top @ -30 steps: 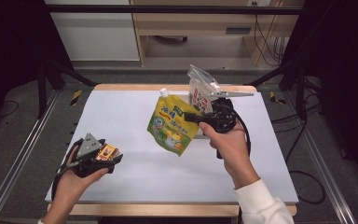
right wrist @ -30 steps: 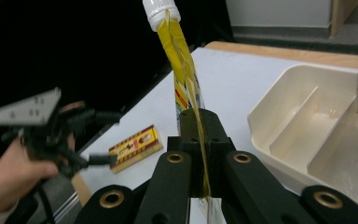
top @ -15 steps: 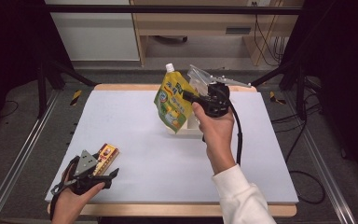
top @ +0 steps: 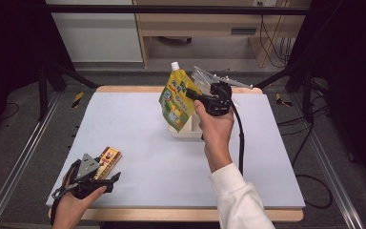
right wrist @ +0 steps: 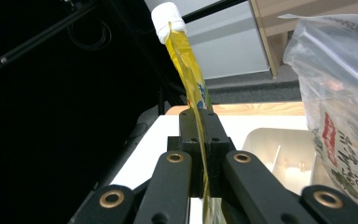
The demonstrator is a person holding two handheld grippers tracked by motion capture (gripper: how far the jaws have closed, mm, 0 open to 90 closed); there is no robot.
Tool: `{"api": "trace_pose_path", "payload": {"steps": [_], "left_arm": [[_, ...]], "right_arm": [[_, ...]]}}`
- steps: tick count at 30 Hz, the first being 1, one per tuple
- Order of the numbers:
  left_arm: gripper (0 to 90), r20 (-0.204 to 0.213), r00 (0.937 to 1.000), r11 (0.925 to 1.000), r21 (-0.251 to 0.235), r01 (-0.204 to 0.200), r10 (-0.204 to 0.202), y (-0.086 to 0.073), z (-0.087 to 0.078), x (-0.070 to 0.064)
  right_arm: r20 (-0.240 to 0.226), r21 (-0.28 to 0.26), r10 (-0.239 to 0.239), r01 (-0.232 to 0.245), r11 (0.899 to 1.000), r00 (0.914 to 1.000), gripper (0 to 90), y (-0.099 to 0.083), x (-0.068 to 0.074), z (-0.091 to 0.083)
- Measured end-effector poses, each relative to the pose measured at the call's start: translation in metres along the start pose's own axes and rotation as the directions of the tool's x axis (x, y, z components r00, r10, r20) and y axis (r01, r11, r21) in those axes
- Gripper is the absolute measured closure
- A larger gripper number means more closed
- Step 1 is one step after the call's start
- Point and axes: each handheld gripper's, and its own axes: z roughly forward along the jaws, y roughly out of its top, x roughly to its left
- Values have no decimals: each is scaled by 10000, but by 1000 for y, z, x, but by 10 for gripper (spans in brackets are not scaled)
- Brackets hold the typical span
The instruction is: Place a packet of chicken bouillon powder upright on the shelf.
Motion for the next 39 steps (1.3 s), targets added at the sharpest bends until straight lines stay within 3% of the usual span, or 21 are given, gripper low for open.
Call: {"api": "trace_pose_path", "payload": {"steps": [5,7,11,17,21,32,39], "left_arm": [[107,29,10000,10000,46,-82,81,0,1,-1],[107,85,9999,9999,94,-139,138,0,2,-1],[107,51,9997,9995,215,-229,228,0,2,-2],[107,51,9997,9994,236,-242,241,-1,2,-2],[107,53,9996,9994,237,-267,266,0,2,-2],[107,37,9995,9992,247,-306,306,0,2,-2],[108,45,9994,9992,221,-343,342,0,2,-3]], "right_arm": [[148,-279,223,-218,9994,9996,900,-1,-1,1],[21,-477,651,-649,9968,9979,900,-2,-2,2],[181,-760,840,-824,9937,9963,900,-5,-2,4],[332,-1013,902,-864,9911,9954,900,-5,-5,8],[717,-1207,781,-691,9903,9944,900,-4,-7,10],[1691,-1143,606,-415,9926,9837,900,-7,-18,16],[1947,-1147,602,-383,9927,9790,900,-6,-22,19]]}}
